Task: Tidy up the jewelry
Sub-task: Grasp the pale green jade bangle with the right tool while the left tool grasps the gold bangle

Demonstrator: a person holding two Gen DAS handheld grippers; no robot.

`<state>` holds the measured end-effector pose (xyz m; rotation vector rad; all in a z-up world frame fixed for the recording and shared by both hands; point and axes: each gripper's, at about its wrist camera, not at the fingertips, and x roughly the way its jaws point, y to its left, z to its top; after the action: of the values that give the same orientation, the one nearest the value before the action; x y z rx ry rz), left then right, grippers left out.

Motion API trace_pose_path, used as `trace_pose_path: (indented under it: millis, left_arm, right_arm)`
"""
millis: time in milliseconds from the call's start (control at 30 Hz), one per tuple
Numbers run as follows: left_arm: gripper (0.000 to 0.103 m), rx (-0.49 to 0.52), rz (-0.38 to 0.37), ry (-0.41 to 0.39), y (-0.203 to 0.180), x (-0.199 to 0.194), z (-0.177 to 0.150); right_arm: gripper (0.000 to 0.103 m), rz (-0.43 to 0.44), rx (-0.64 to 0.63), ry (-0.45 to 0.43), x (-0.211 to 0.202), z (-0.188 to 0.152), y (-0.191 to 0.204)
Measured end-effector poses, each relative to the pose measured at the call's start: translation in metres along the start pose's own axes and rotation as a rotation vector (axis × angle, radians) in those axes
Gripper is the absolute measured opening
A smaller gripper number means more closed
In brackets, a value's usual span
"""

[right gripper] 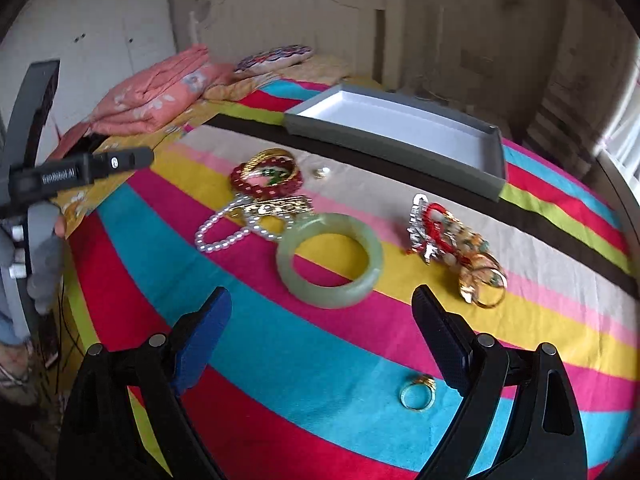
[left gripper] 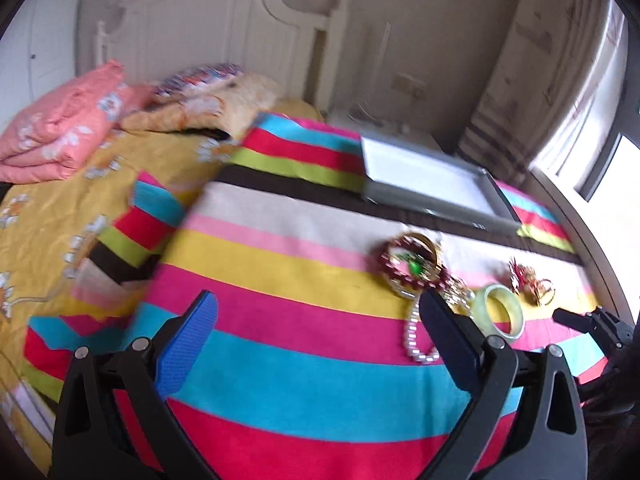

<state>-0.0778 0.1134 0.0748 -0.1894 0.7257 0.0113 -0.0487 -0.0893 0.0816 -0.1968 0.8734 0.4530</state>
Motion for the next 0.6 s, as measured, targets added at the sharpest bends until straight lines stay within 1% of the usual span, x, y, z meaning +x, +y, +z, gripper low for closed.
trace_pose_path:
  millis: [67,100,167,200,233,267,300,333,367,400,433,467,533,567,600]
  left_arm:
    - [0.099,-0.005,0.024,-0.026,0.015,-0.018,-0.001]
    - [0.099,-0.005,0.026,-0.03,0.019,-0.02,0.002]
    - [0.099,0.011,0.026,-0.035,0.024,-0.029,-0.003]
    - [0.098,0.021,0.019,-0.033,0.024,-0.03,-0.005]
    - [0.093,0.034,0.008,-0.029,0.023,-0.031,-0.008]
    - [0.09,0.052,-0.016,-0.018,0.019,-0.03,-0.01]
    - [0.085,0.06,-0.025,-0.009,0.015,-0.028,-0.013]
    - [0.083,0.07,-0.043,0.006,0.01,-0.024,-0.014]
    - [0.083,0.079,-0.053,0.019,0.004,-0.02,-0.016]
    - [0.08,0.091,-0.07,0.034,-0.003,-0.015,-0.017]
    - [0.076,0.102,-0.081,0.046,-0.009,-0.011,-0.019]
    - [0.074,0.119,-0.098,0.062,-0.017,-0.006,-0.021]
    - [0.068,0.147,-0.122,0.084,-0.029,0.001,-0.023]
    - [0.065,0.16,-0.142,0.096,-0.035,0.005,-0.023]
    - [0.06,0.167,-0.163,0.11,-0.04,0.01,-0.023]
  right_arm:
    - [0.075,0.005,-0.078,0.025,0.007,0.007,0.016]
    - [0.072,0.009,-0.118,0.039,0.011,0.01,0.022]
    - [0.056,0.022,-0.151,0.08,0.025,0.017,0.027]
    - [0.051,0.036,-0.157,0.101,0.03,0.019,0.029]
    - [0.046,0.047,-0.165,0.128,0.037,0.021,0.031]
    - [0.045,0.045,-0.176,0.154,0.044,0.022,0.031]
    - [0.042,0.043,-0.19,0.175,0.05,0.022,0.031]
    - [0.036,0.045,-0.198,0.191,0.054,0.022,0.031]
    - [0.032,0.057,-0.196,0.184,0.055,0.021,0.03]
    - [0.03,0.074,-0.188,0.182,0.057,0.021,0.025]
    - [0.025,0.083,-0.172,0.176,0.057,0.02,0.022]
    - [0.019,0.08,-0.163,0.17,0.057,0.018,0.018]
    - [0.017,0.104,-0.147,0.138,0.052,0.012,0.012]
    - [0.016,0.105,-0.146,0.125,0.055,0.014,0.013]
    - [0.016,0.1,-0.139,0.107,0.054,0.01,0.012]
